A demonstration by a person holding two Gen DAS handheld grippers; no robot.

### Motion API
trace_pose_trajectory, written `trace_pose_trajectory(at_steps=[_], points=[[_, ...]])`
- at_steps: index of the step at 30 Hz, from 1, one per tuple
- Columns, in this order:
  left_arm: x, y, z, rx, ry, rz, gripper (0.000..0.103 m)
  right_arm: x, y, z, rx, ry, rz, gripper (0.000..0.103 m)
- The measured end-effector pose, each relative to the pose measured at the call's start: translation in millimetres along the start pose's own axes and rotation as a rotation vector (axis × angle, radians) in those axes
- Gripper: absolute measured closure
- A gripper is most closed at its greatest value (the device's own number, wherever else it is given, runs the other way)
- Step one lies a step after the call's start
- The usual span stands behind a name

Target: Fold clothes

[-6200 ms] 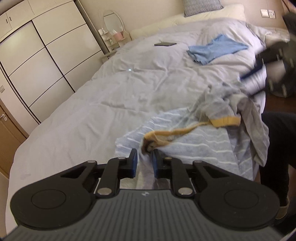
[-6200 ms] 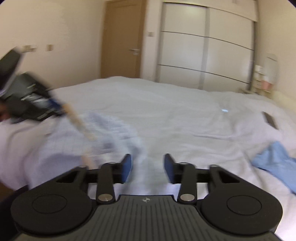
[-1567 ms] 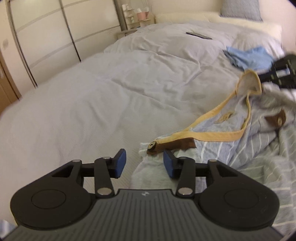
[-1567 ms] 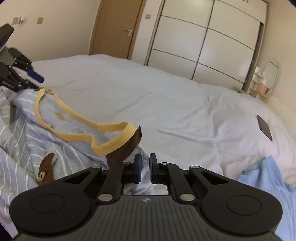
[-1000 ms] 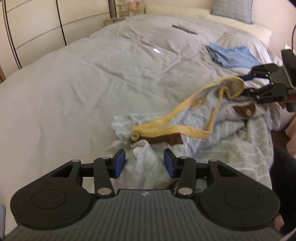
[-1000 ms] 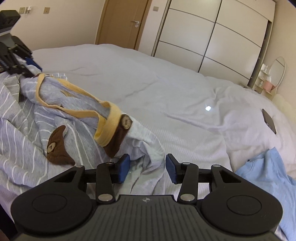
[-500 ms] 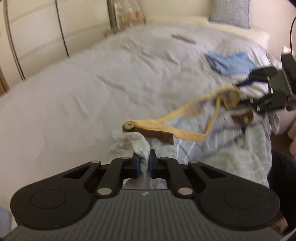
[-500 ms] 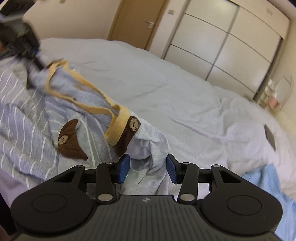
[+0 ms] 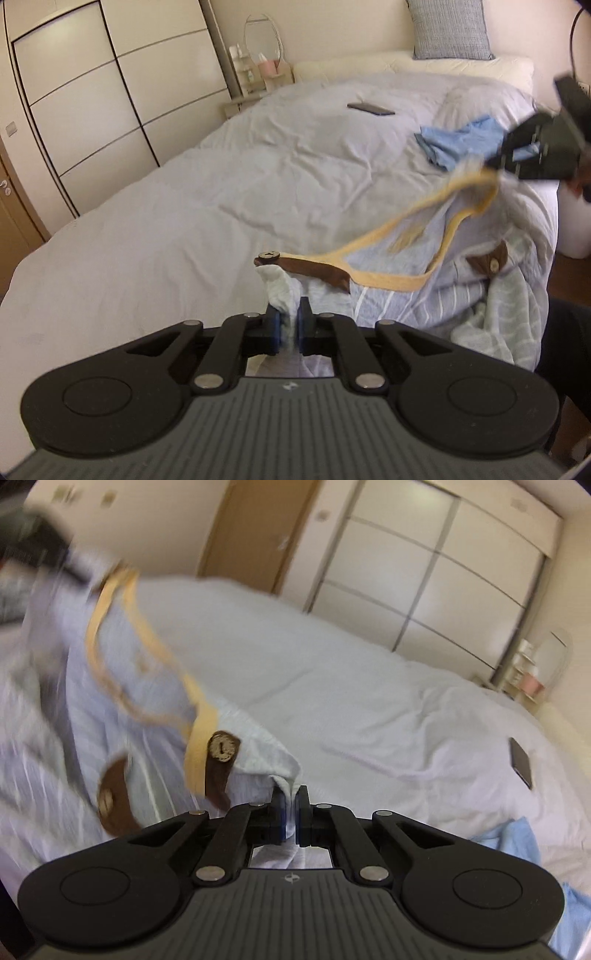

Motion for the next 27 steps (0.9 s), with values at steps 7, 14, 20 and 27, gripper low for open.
trace_pose_trajectory(at_steps=[7,14,20,27], points=[[21,-22,2,-0.048,0.0,-0.014,0.096,28,38,45,0.119,-0.044,-0.103,0.103],[31,-21,20,-0.012,0.147,-0.178,0.096,17,29,41,0.095,-0.048,-0.087,0.103],[70,-22,21,-0.05,0.193,-0.425,0.092,19,32,59,0.136,-0.078,-0.108,0.103],[85,-58,2,-0.102,0.174,-0.389,0.086,14,10,56,0.09,-0.067,-0.12,0.103]])
Point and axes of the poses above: each gripper's, at about its wrist camera, not at the fingertips, and z roughly against the way its jaws point, x to its right, y to its top, the point moved 9 cm from there along -z, roughly the way its jaws point, and after that the axes turned 1 degree about z, right-handed, at the moved point
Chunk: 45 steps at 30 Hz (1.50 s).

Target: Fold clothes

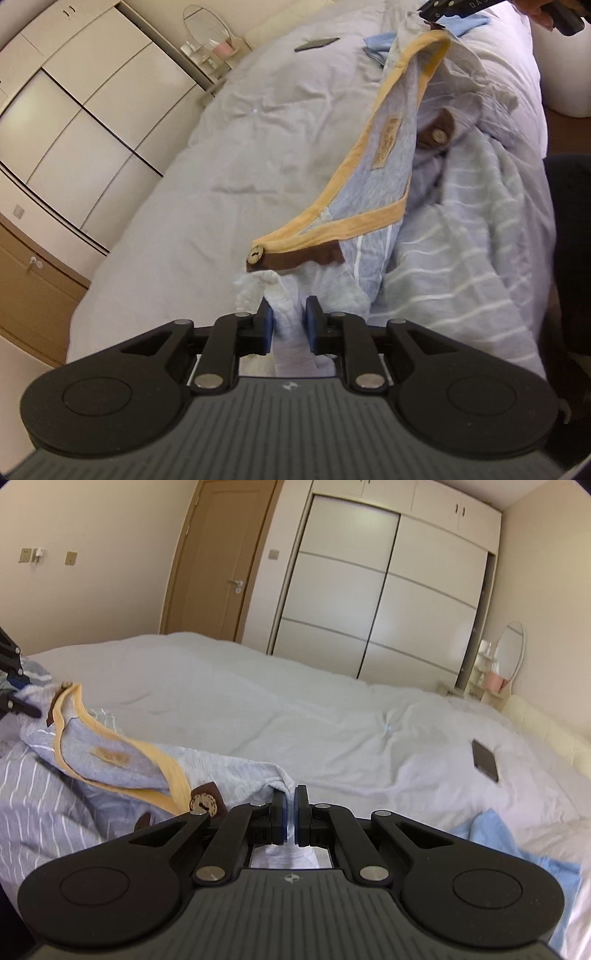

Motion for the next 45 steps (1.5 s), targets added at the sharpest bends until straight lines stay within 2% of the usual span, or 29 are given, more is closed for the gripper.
trace_pose_trajectory(at_steps=[3,4,5,7,10,15,19,23,25,27,30,32,35,37,39,40,42,45], points=[[8,1,3,0.018,0.021,-0.018,0.085,-1,-13,1,-0.024,-0.001,-0.009,0.103],[9,3,6,0.033,0.027,-0.025,0.078,0,-18,0,-0.031,-0.003,-0.015,0.103],[10,6,8,0.047,0.031,-0.027,0.064,0,-20,0,-0.037,-0.004,-0.02,0.103],[9,8,8,0.059,0.022,-0.015,0.054,1,-25,0,-0.044,-0.007,-0.029,0.103],[5,8,1,0.062,-0.011,0.007,0.045,3,-31,2,-0.047,-0.018,-0.043,0.103],[-2,13,-9,0.072,-0.099,0.041,0.045,7,-40,4,-0.062,-0.033,-0.054,0.103],[1,26,-7,0.108,-0.146,0.02,0.05,16,-49,7,-0.078,-0.06,-0.071,0.103],[12,33,-4,0.099,-0.257,0.043,0.053,23,-59,14,-0.093,-0.079,-0.094,0.103],[14,31,-7,0.07,-0.284,0.061,0.053,25,-64,16,-0.099,-0.082,-0.099,0.103],[7,27,-11,0.054,-0.235,0.081,0.052,25,-67,17,-0.105,-0.083,-0.104,0.103],[0,21,-13,0.036,-0.298,0.174,0.058,25,-69,18,-0.103,-0.083,-0.113,0.103],[3,21,-9,0.037,-0.3,0.149,0.069,24,-69,18,-0.103,-0.081,-0.116,0.103],[6,24,2,0.061,-0.261,0.088,0.075,24,-70,17,-0.104,-0.08,-0.118,0.103],[7,27,6,0.07,-0.228,0.052,0.074,24,-70,16,-0.105,-0.08,-0.121,0.103],[10,28,6,0.062,-0.197,0.0,0.068,24,-70,16,-0.108,-0.081,-0.123,0.103],[13,28,3,0.053,-0.206,-0.018,0.063,24,-71,15,-0.109,-0.08,-0.123,0.103],[20,29,-4,0.036,-0.232,-0.036,0.062,22,-71,15,-0.111,-0.078,-0.123,0.103],[31,30,-12,0.006,-0.316,-0.03,0.062,22,-72,14,-0.11,-0.08,-0.127,0.103]])
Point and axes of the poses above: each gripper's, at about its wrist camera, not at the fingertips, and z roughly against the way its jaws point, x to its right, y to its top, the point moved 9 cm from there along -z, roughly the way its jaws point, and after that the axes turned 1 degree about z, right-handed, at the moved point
